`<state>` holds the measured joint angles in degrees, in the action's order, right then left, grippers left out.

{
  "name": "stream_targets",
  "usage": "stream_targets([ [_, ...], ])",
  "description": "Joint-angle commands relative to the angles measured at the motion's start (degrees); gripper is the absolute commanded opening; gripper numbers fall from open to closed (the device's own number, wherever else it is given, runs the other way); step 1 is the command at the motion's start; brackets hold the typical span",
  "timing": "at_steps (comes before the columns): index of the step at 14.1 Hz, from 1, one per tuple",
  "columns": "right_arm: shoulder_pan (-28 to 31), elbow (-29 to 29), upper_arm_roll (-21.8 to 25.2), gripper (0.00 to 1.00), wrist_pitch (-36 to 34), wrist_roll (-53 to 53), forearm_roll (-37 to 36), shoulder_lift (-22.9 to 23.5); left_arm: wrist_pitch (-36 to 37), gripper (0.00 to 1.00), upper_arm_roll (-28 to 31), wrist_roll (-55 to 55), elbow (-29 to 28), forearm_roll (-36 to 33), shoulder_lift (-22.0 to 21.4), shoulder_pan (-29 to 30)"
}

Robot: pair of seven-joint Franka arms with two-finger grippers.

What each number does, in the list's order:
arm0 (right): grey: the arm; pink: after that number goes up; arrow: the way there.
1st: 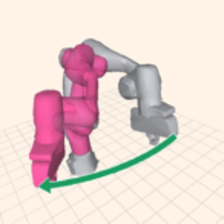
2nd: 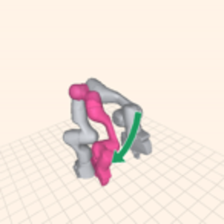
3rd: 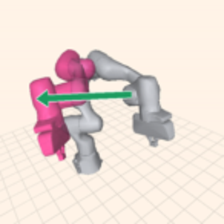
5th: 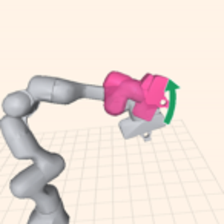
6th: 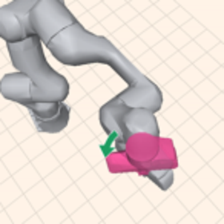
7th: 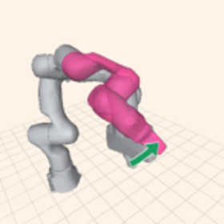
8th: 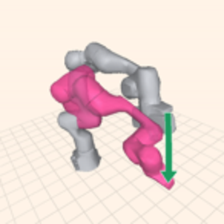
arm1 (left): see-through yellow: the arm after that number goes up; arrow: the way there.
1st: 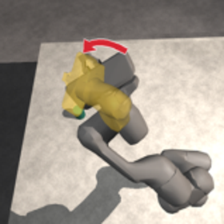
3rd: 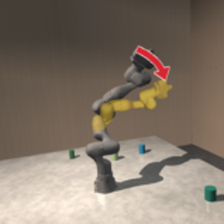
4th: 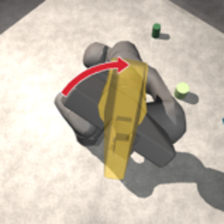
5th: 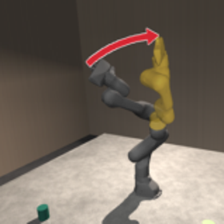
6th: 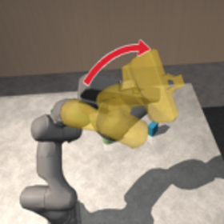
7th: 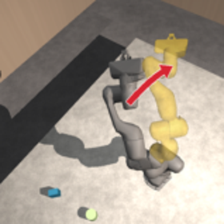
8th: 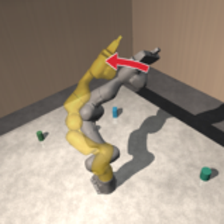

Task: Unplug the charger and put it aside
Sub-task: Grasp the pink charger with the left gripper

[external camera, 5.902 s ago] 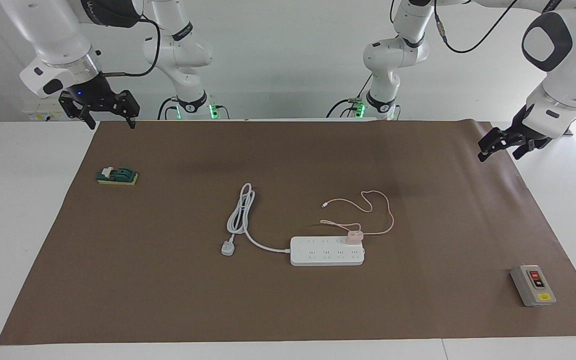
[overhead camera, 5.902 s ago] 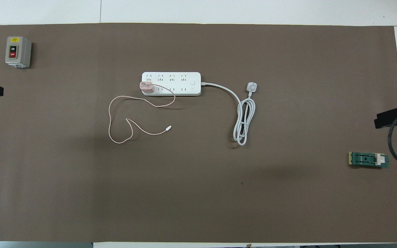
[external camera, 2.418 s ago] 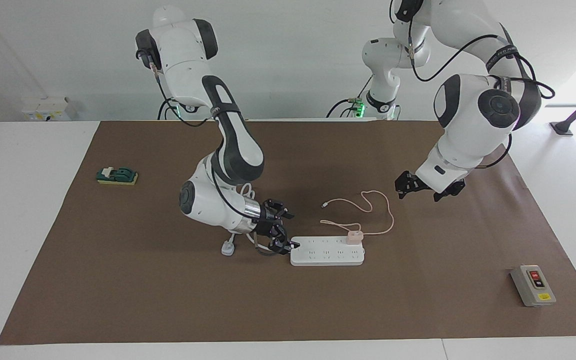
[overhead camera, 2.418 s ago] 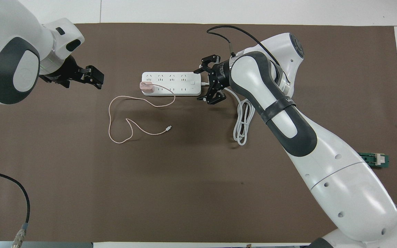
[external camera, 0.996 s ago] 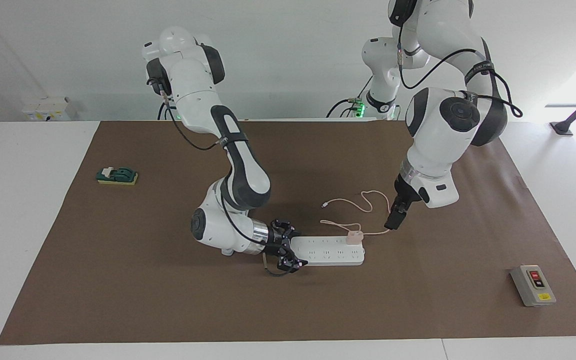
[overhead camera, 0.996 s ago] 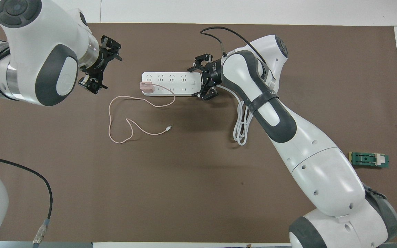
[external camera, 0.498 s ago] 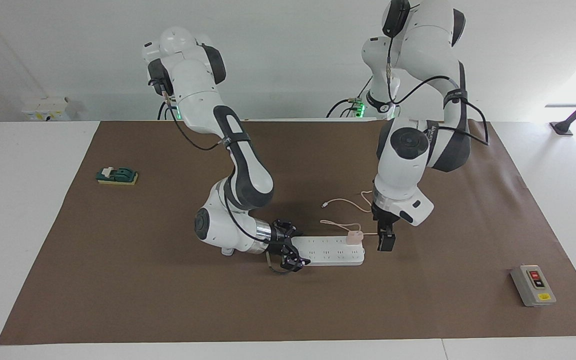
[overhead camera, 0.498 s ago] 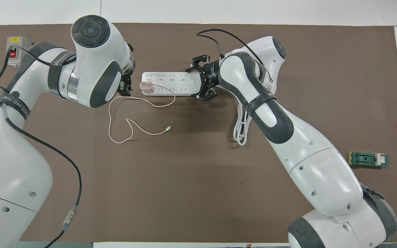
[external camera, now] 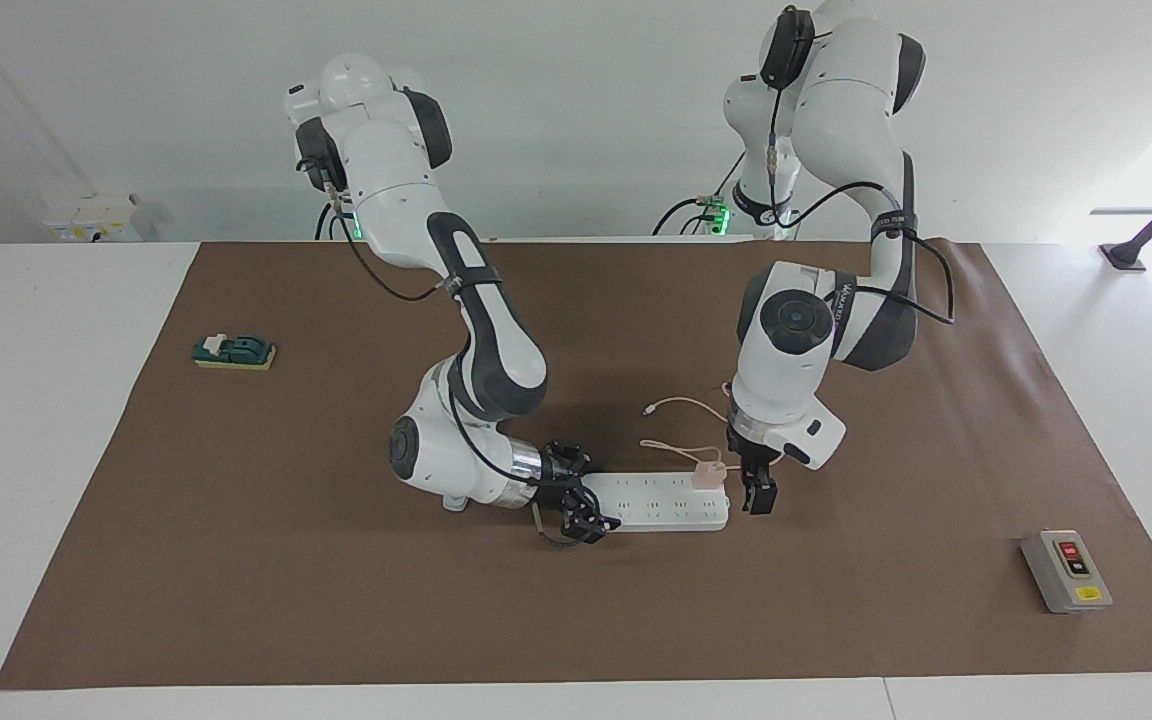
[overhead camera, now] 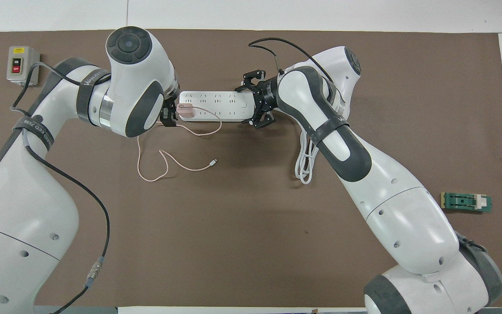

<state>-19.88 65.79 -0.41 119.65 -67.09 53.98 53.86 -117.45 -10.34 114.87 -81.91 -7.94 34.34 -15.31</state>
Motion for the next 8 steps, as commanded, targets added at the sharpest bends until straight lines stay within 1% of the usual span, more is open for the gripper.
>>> stream_targets([
  [1,0.3,3.7,0.4,0.97,-2.6,1.8,-1.5,-1.1,-0.5,1.00,0.6,0.6,1.5,1.3,1.2,-0.8],
  [2,0.2,4.1,0.4,0.96,-2.2,2.0,-1.6,-1.1,-0.5,1.00,0.6,0.6,1.3,1.3,1.3,-0.8],
  [3,0.2,4.1,0.5,0.94,-2.4,2.0,-1.6,-1.1,-0.5,0.98,0.6,0.5,1.2,1.3,1.3,-0.8],
  [4,0.3,4.1,0.5,0.85,-2.7,1.9,-1.6,-1.2,-0.5,0.94,0.5,0.4,1.1,1.4,1.3,-0.8],
  [5,0.3,4.2,0.5,0.80,-2.6,2.0,-1.6,-1.2,-0.5,0.88,0.5,0.4,1.1,1.8,1.3,-0.8],
  [6,0.4,4.5,0.5,0.76,-2.1,2.0,-1.5,-1.2,-0.4,0.81,0.5,0.4,1.1,2.4,1.3,-0.8],
  [7,0.4,4.6,0.5,0.73,-2.2,2.0,-1.4,-1.2,-0.3,0.77,0.5,0.5,1.1,2.6,1.3,-0.9],
  [8,0.4,4.6,0.5,0.73,-2.1,2.0,-1.4,-1.2,-0.1,0.75,0.5,0.7,1.1,2.8,1.3,-1.0],
])
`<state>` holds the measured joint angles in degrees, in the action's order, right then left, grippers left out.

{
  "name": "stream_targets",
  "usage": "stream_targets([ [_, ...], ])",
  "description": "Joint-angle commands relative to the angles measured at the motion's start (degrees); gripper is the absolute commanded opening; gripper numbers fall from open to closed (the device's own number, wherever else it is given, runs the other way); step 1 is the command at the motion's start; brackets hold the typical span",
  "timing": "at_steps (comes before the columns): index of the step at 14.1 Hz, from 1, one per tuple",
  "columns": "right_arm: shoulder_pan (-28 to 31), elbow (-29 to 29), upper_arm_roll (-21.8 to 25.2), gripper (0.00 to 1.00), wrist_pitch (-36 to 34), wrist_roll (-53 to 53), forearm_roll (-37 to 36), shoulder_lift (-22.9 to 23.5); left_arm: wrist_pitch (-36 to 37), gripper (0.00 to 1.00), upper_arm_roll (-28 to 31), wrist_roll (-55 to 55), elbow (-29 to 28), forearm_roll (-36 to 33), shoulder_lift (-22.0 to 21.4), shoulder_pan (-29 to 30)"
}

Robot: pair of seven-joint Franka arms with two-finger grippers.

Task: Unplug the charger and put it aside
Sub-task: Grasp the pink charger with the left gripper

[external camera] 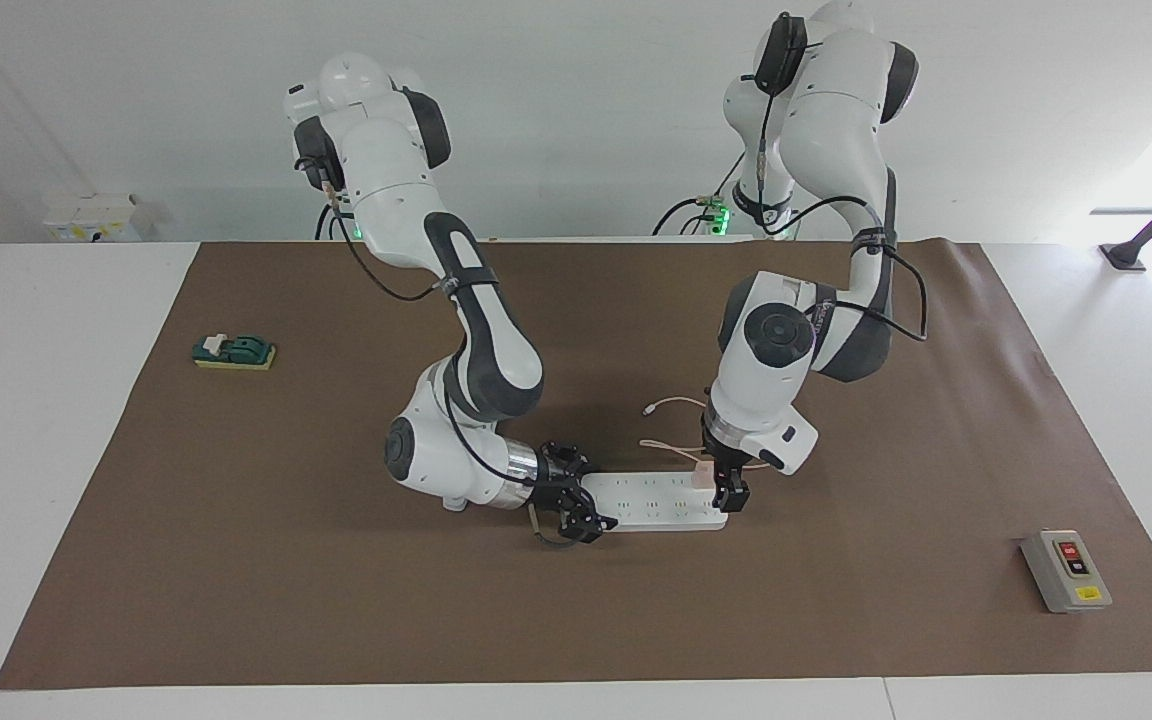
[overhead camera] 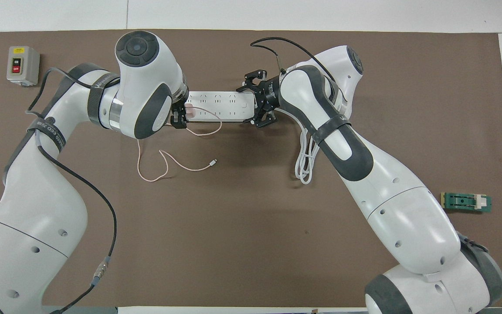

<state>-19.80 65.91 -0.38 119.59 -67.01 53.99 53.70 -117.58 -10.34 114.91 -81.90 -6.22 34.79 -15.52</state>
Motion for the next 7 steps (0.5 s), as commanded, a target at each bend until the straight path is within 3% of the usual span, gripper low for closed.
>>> stream_targets([
  [1,0.2,4.6,0.5,0.73,-1.9,1.9,-1.4,-1.1,0.2,0.73,0.5,0.7,1.0,1.7,0.8,-0.8],
  [3,0.3,4.6,0.5,0.73,-1.9,1.9,-1.3,-1.1,0.4,0.64,0.5,0.8,1.0,3.4,0.8,-0.7],
  [4,0.2,4.6,0.5,0.73,-1.9,1.9,-1.3,-1.1,0.5,0.52,0.5,0.9,1.0,3.5,0.8,-0.7],
  [5,0.3,4.5,0.5,0.73,-1.9,1.9,-1.3,-1.1,0.6,0.30,0.5,0.8,1.0,3.5,0.8,-0.7],
  [6,0.3,4.6,0.5,0.73,-1.9,1.9,-1.3,-1.1,0.7,0.00,0.5,0.8,1.0,3.4,0.8,-0.8],
  [7,0.2,4.6,0.5,0.73,-1.9,1.9,-1.3,-1.1,0.6,0.00,0.6,0.8,1.1,3.3,0.8,-0.7],
])
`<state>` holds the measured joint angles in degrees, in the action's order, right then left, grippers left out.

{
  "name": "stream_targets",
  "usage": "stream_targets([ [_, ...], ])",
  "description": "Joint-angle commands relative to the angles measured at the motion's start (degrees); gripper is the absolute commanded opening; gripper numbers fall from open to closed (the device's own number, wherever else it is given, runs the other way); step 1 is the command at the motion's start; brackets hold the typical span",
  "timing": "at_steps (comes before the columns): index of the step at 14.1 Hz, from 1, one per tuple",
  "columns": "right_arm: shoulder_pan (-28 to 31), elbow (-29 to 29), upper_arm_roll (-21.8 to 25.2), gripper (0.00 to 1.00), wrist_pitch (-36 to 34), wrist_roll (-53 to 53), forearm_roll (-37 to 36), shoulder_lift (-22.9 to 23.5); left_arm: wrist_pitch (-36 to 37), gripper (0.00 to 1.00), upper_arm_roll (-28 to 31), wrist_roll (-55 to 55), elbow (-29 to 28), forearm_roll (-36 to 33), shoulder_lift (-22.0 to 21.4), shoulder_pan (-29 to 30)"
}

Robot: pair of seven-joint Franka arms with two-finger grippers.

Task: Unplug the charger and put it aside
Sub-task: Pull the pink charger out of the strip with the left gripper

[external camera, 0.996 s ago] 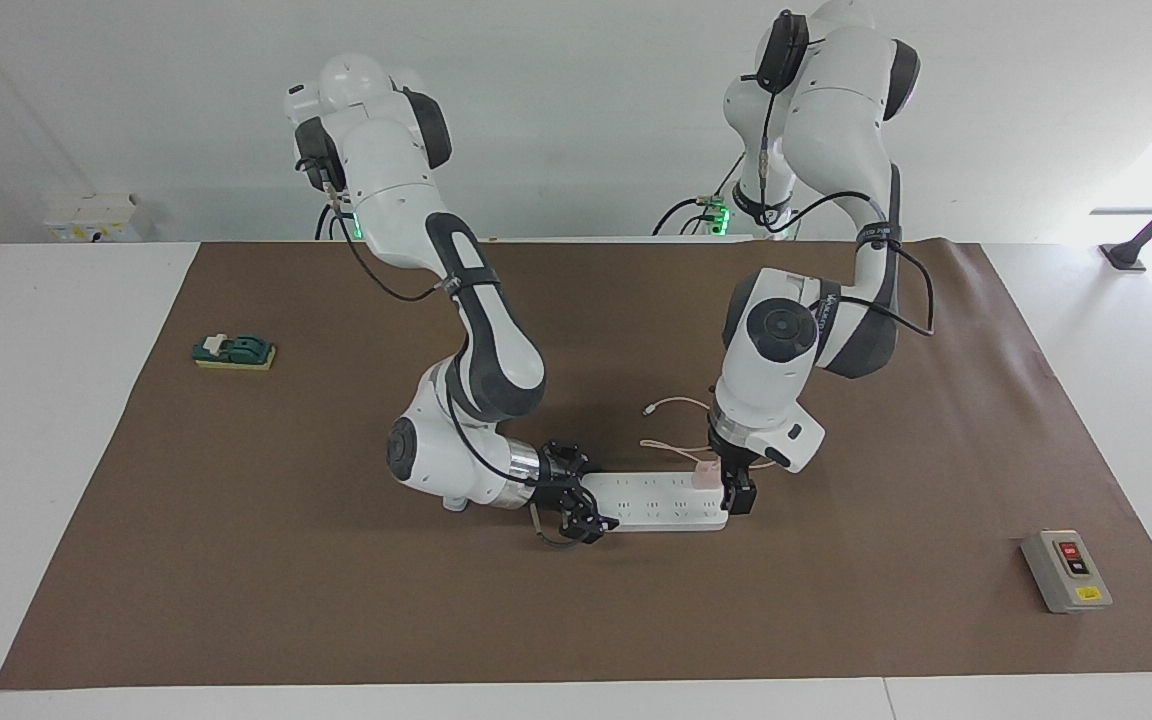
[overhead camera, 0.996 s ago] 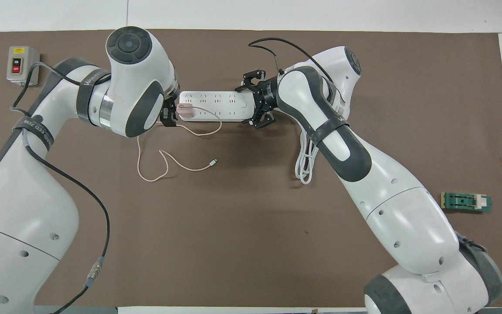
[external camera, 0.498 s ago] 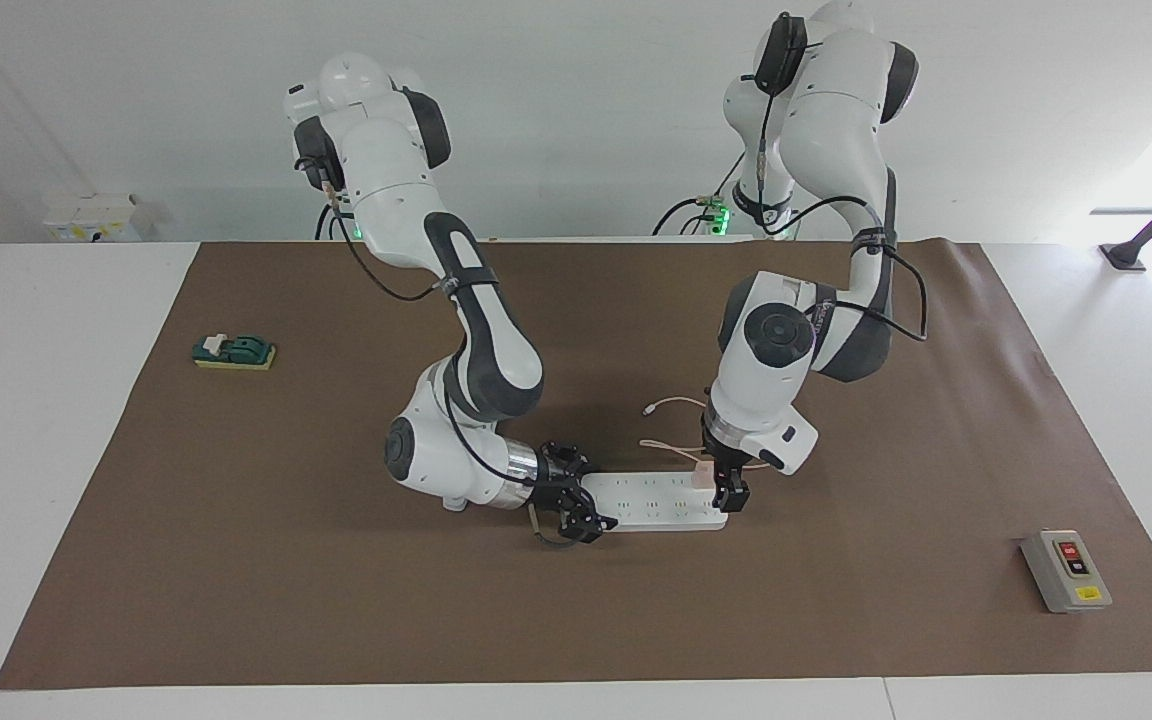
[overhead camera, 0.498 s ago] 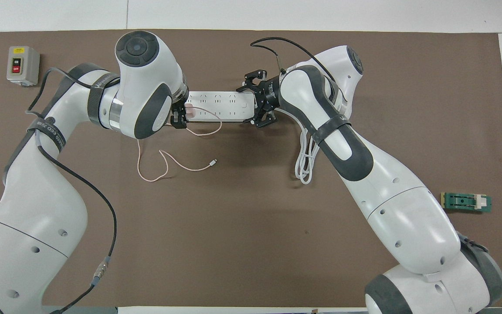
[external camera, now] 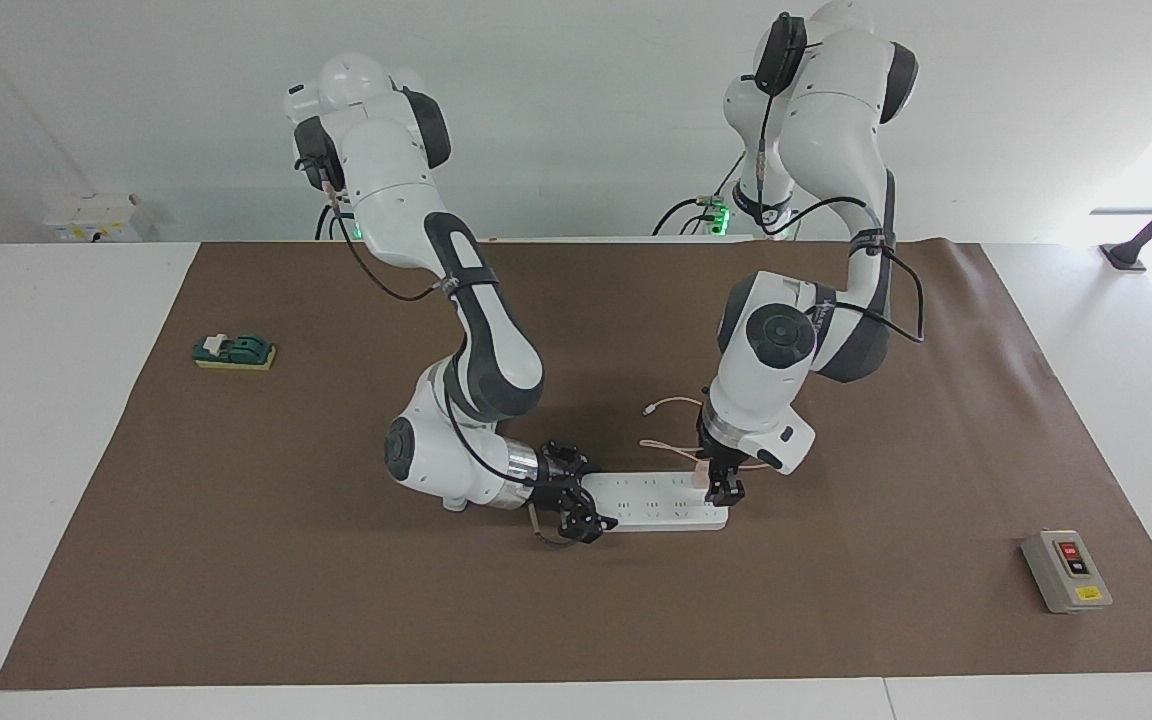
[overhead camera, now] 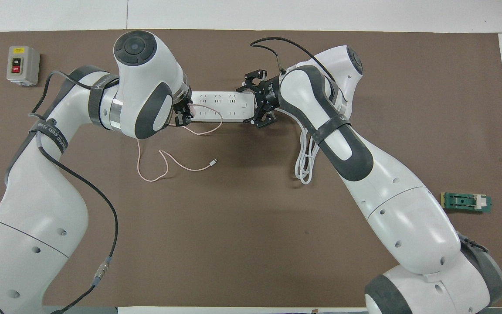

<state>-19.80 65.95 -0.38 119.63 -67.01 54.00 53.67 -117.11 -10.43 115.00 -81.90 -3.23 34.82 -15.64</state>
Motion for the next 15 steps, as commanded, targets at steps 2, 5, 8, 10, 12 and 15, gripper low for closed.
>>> stream_targets([
  [2,0.2,4.5,0.5,0.73,-1.9,1.9,-1.4,-1.1,0.1,0.00,0.7,0.8,1.4,0.2,0.7,-0.3],
  [5,0.2,4.5,0.5,0.73,-2.0,1.9,-1.4,-1.1,0.4,0.00,0.9,0.4,1.4,0.0,0.6,0.0],
  [8,0.2,4.5,0.5,0.73,-2.0,1.9,-1.4,-1.1,0.7,0.00,1.0,-0.2,1.2,-0.4,0.8,-0.1],
  [10,0.2,4.5,0.5,0.73,-2.0,1.8,-1.4,-1.1,0.7,0.00,1.1,-0.2,1.3,-0.5,1.1,-0.1],
  [12,0.2,4.5,0.5,0.73,-2.0,1.8,-1.5,-1.1,0.7,0.00,1.1,-0.2,1.3,-1.2,1.0,-0.1],
  [15,0.2,4.4,0.5,0.73,-2.0,1.8,-1.4,-1.1,0.7,0.00,1.1,-0.3,1.2,-3.2,1.5,-0.4],
])
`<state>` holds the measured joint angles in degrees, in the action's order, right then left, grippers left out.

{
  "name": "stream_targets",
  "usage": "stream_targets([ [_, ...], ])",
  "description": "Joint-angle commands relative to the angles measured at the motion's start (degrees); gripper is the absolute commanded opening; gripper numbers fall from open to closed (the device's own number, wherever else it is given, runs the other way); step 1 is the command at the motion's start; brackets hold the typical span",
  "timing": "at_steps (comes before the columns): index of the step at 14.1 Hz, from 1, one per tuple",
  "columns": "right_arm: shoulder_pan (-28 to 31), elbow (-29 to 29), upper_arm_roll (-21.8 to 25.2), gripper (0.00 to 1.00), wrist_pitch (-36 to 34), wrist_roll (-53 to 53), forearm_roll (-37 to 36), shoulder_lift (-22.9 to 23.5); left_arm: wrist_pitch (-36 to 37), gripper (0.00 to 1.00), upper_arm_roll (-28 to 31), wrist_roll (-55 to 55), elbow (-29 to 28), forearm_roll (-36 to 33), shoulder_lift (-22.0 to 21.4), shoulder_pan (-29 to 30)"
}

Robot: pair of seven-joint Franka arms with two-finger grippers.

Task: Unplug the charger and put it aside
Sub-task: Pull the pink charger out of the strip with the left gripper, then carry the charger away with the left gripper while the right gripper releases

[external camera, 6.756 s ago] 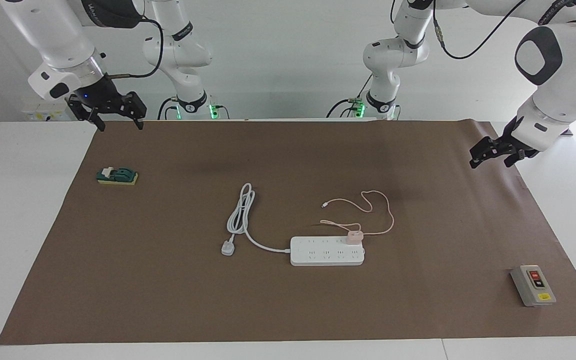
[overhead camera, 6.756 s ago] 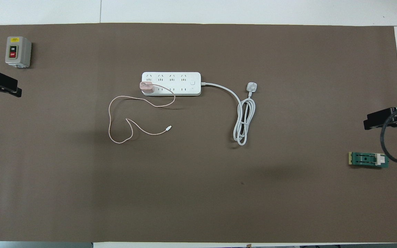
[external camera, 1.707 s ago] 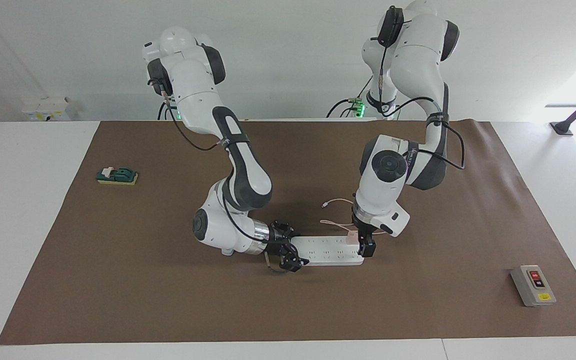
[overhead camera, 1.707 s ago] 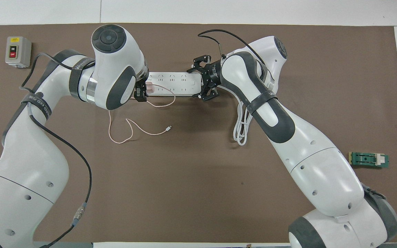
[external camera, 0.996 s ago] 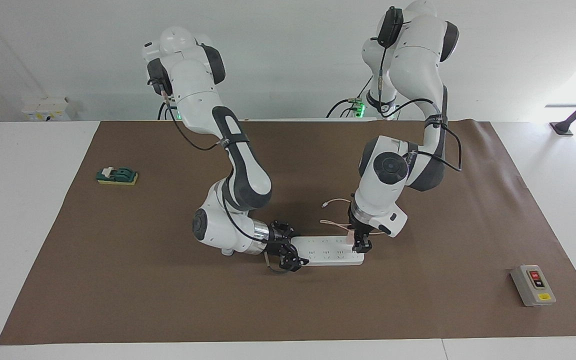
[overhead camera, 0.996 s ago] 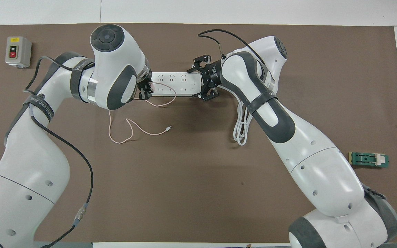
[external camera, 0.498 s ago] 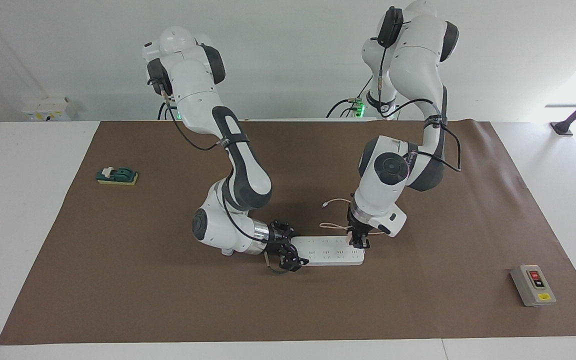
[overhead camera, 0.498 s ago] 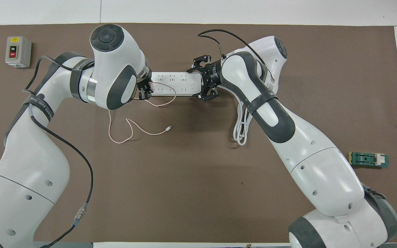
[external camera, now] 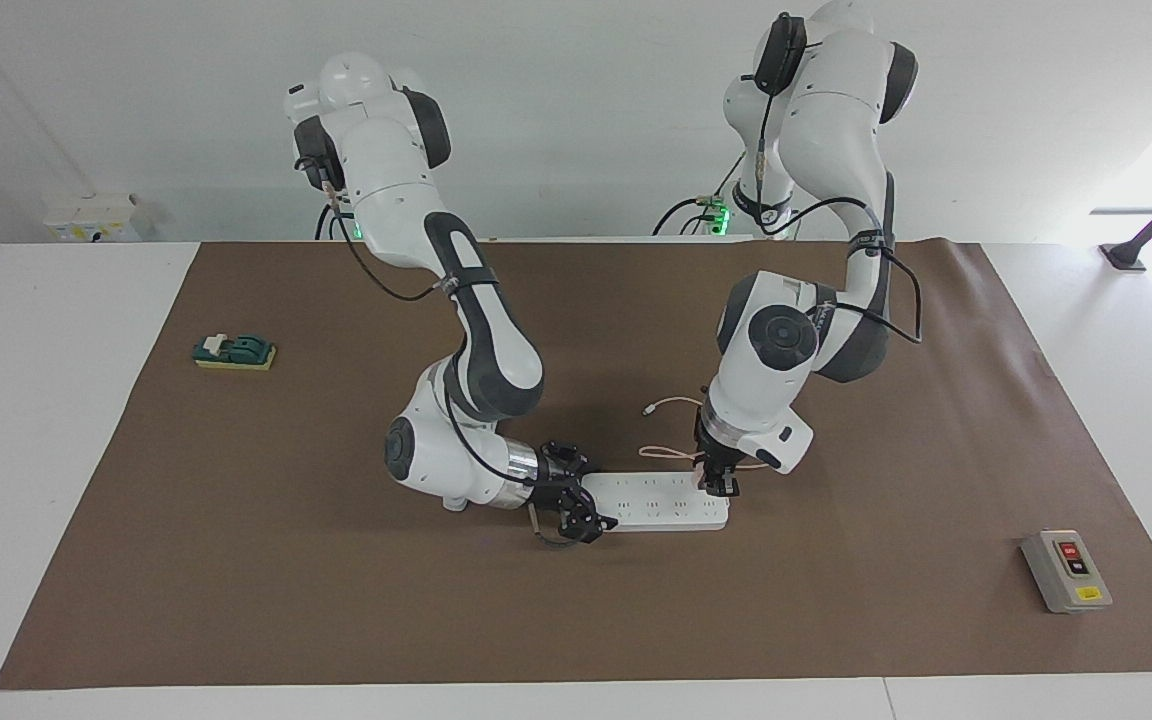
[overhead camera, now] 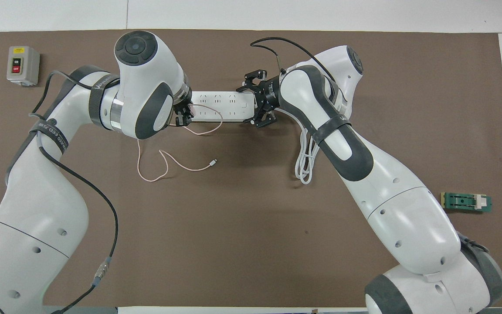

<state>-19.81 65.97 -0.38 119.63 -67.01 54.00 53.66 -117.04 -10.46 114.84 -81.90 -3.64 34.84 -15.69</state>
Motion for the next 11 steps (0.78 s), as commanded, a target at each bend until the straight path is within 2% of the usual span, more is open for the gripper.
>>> stream_targets([
  [1,0.2,4.5,0.6,0.73,-2.1,1.8,-1.5,-1.1,0.7,0.00,1.1,-0.1,1.2,-2.9,1.8,-0.3],
  [6,0.2,4.5,0.6,0.73,-2.1,1.8,-1.5,-1.1,3.2,0.00,1.2,-0.2,1.8,-3.0,0.8,0.0],
  [11,0.2,4.5,0.5,0.73,-2.0,1.9,-1.5,-1.1,19.7,0.00,0.7,-4.2,10.3,-2.4,-2.1,0.6],
])
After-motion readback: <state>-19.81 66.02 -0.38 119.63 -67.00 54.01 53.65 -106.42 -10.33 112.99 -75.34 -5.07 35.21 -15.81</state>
